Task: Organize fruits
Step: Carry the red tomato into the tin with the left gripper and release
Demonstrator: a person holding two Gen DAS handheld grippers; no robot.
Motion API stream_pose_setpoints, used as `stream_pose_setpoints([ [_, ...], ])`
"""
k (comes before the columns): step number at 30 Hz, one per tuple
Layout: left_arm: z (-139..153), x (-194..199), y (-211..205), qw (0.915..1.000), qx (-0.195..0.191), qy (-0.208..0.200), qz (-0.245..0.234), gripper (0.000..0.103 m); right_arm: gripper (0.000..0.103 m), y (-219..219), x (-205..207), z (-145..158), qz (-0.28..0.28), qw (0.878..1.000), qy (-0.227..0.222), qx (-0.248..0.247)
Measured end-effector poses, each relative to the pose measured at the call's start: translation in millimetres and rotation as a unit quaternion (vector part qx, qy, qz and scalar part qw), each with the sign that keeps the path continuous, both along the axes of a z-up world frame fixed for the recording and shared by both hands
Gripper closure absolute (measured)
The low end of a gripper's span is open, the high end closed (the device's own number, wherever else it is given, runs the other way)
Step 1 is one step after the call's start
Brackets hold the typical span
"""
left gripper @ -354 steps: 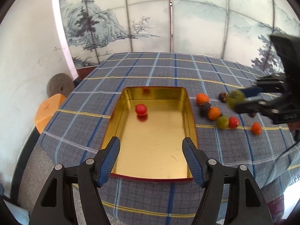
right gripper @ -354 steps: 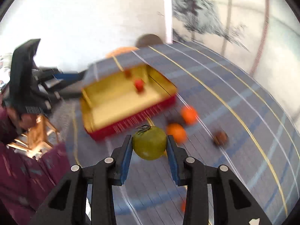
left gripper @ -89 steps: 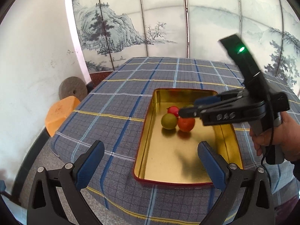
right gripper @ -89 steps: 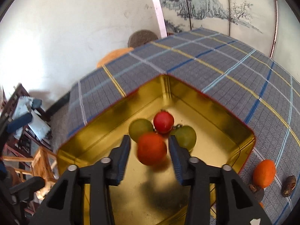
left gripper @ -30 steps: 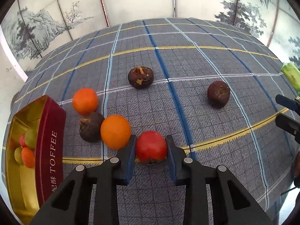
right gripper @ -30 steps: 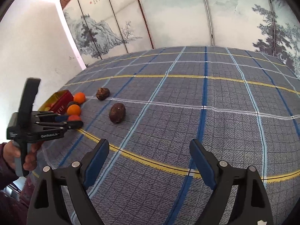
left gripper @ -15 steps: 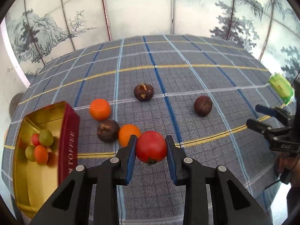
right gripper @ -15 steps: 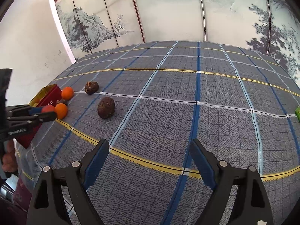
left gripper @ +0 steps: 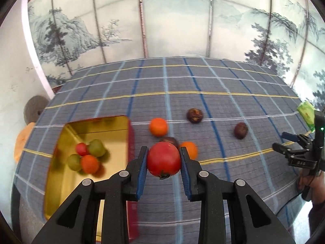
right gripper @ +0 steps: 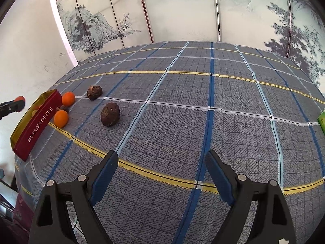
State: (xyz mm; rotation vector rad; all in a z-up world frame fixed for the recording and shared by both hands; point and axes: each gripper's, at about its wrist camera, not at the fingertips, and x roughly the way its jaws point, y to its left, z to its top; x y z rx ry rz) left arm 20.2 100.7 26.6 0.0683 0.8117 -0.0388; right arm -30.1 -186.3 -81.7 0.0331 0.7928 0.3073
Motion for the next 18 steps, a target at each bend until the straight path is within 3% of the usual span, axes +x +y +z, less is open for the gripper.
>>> stream_pose_setpoints([
  [15, -17.4, -10.1, 62.7, 0.9975, 0.021, 0.006, 0.067, 0.072, 0.017, 1.6, 4.4, -3.6, -0.013, 1.0, 0.018, -0.018],
  [18, -22.5, -10.8, 70.8, 0.9967, 0.027, 0.008, 0.076, 0.072, 0.011, 1.6, 4.2, -3.4, -0.017, 0.999, 0.019, -0.022],
])
